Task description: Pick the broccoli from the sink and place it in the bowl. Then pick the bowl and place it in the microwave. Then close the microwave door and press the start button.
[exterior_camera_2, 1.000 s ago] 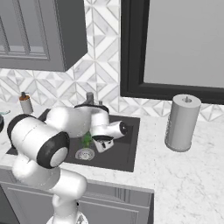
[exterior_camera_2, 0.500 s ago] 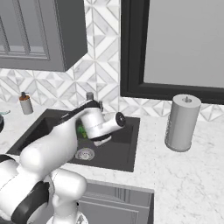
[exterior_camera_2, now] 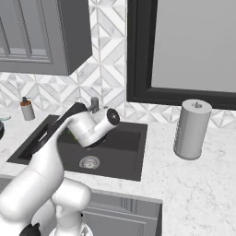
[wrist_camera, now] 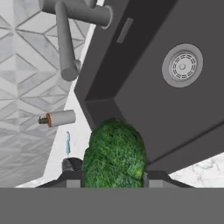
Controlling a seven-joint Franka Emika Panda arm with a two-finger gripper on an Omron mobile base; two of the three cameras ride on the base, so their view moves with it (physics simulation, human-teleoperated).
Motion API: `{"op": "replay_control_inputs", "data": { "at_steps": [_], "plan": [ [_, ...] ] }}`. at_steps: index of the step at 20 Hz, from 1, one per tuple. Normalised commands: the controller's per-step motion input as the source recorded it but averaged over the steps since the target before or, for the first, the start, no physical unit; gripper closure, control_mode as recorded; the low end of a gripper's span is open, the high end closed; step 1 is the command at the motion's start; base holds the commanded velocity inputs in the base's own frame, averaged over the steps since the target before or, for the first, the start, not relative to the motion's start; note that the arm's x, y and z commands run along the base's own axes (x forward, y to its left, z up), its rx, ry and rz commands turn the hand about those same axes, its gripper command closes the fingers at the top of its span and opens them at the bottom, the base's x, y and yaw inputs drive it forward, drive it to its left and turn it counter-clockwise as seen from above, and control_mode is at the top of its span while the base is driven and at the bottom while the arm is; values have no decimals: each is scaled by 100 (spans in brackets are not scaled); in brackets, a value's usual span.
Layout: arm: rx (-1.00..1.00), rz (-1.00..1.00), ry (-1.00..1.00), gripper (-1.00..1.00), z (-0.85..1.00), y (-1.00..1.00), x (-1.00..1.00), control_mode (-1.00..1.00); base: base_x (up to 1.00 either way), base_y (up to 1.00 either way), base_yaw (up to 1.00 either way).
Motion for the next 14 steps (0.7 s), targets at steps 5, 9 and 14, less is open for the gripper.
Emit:
{"op": "replay_control_inputs", "data": {
  "at_steps": [5,9,14],
  "plan": [
    [-2,0,0,100,40,74,-23,-100,0,0,0],
    [-12,0,0,100,26,94,-3,-100,0,0,0],
    [-19,0,11,100,27,89,0,-100,0,0,0]
  ]
}}
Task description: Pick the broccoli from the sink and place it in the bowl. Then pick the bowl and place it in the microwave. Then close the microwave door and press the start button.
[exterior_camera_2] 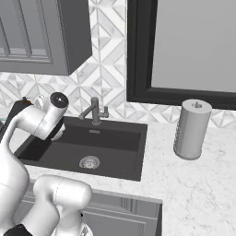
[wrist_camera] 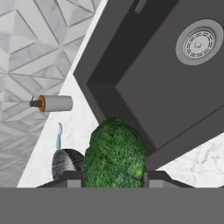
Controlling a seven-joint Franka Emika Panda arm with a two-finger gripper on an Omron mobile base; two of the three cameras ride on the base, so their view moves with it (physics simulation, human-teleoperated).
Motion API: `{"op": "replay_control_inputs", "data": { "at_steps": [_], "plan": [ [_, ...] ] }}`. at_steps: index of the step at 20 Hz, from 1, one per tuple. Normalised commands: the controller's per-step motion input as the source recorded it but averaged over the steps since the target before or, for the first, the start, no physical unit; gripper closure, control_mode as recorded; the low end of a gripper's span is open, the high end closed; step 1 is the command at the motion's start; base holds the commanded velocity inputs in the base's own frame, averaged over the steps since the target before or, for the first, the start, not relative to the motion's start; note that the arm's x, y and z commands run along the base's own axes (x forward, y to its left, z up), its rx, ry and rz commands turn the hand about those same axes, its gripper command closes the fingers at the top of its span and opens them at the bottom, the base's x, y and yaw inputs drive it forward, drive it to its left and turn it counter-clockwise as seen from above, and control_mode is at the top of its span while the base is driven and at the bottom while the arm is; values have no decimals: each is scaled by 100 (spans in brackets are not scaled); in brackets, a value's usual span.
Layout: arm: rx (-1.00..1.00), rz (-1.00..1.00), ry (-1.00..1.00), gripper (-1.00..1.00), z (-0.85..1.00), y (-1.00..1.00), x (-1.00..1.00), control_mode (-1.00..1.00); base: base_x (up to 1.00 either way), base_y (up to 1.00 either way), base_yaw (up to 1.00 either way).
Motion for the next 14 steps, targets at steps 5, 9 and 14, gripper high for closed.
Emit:
{"op": "replay_control_inputs", "data": {
  "at_steps": [5,9,14],
  "plan": [
    [-8,0,28,100,35,75,0,-100,0,0,0],
    [-7,0,19,100,15,70,0,-100,0,0,0],
    [-5,0,2,100,-7,79,1,-100,0,0,0]
  ]
}}
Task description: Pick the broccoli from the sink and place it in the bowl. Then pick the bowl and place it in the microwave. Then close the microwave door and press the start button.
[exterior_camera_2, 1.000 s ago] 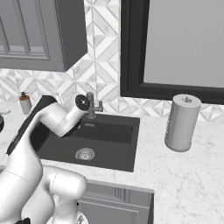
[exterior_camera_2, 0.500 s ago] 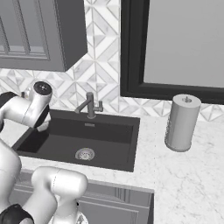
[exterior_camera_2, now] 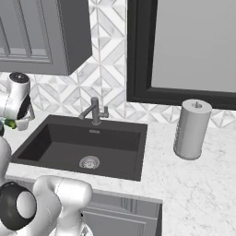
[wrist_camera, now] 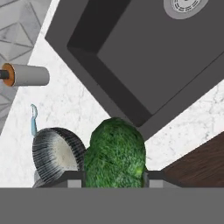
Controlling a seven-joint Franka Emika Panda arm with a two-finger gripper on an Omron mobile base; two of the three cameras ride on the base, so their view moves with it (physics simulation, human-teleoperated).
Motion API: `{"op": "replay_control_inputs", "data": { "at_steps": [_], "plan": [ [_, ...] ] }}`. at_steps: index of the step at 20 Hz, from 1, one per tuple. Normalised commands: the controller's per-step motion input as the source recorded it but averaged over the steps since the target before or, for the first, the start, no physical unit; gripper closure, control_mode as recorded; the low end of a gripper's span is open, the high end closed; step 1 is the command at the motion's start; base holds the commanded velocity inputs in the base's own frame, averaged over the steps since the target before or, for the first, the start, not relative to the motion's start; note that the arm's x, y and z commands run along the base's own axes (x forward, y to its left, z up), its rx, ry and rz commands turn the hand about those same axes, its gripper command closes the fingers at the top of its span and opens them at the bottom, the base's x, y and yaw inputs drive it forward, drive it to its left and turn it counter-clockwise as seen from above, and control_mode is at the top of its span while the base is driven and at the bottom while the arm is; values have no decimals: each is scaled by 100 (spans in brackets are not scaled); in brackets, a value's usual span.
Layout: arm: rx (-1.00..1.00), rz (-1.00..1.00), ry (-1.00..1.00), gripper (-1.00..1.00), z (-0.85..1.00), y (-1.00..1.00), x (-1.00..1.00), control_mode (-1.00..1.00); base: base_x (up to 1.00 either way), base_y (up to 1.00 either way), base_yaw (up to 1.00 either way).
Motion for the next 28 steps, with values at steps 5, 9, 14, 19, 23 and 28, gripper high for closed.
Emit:
{"op": "replay_control_inputs", "data": {
  "at_steps": [5,9,14,19,23,28],
  "plan": [
    [-4,0,0,100,-21,68,14,-100,0,0,0],
    [-5,0,7,100,0,40,5,-100,0,0,0],
    [-14,0,14,100,0,45,8,-100,0,0,0],
    [-12,0,1,100,0,35,11,-100,0,0,0],
    [-2,0,3,100,0,38,21,-100,0,0,0],
    [0,0,1,100,-4,47,17,-100,0,0,0]
  ]
}}
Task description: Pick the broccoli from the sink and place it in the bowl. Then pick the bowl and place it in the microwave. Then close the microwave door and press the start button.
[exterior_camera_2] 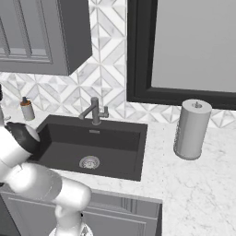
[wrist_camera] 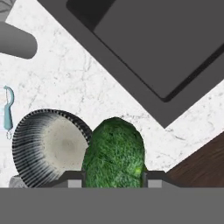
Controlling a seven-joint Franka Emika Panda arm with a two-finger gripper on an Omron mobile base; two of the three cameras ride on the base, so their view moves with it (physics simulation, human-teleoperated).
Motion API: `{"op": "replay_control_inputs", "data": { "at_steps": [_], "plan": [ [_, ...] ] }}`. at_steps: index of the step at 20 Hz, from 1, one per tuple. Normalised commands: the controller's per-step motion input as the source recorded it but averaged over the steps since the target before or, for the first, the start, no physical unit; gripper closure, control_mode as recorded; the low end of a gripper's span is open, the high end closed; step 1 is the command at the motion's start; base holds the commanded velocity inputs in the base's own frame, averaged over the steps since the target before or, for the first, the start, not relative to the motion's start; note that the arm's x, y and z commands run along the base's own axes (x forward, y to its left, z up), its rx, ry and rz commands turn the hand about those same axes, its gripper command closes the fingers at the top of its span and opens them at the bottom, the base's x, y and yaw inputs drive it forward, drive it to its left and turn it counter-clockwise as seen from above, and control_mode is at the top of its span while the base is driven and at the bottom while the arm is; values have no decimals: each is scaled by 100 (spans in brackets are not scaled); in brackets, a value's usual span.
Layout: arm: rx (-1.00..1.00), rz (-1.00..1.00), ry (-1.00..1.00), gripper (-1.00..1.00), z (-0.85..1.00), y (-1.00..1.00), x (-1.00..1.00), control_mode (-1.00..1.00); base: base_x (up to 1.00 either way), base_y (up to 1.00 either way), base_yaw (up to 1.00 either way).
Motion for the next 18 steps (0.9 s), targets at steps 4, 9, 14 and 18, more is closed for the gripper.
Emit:
{"op": "replay_control_inputs", "data": {
  "at_steps": [4,9,14,18],
  "plan": [
    [-2,0,5,100,-14,62,24,-100,0,0,0],
    [-8,0,10,100,-6,51,24,-100,0,0,0],
    [-7,0,13,100,0,40,17,-100,0,0,0],
    [-10,-1,6,100,-8,47,5,-100,0,0,0]
  ]
}}
